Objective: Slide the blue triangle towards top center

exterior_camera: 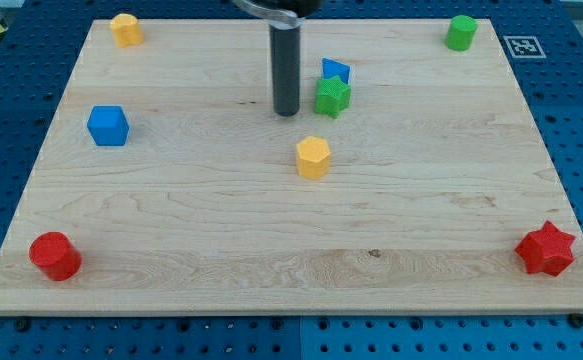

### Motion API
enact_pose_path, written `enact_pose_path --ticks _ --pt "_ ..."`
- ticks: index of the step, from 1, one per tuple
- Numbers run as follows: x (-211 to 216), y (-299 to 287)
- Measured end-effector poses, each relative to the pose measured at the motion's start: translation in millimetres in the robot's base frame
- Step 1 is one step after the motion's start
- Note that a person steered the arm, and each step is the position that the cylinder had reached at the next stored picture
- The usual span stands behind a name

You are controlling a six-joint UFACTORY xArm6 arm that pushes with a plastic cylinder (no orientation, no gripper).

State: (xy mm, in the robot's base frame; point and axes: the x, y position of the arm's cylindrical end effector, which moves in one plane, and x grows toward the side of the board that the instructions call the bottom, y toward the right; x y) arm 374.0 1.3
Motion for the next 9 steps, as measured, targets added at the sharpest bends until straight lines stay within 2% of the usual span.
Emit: enact_pose_path --ticks 2,3,4,7,9 --pt "0.0 95.3" --pt "0.0 118.2" --pt "0.0 116.8" --pt "-34.4 34.8" --pt "-45.0 26.2"
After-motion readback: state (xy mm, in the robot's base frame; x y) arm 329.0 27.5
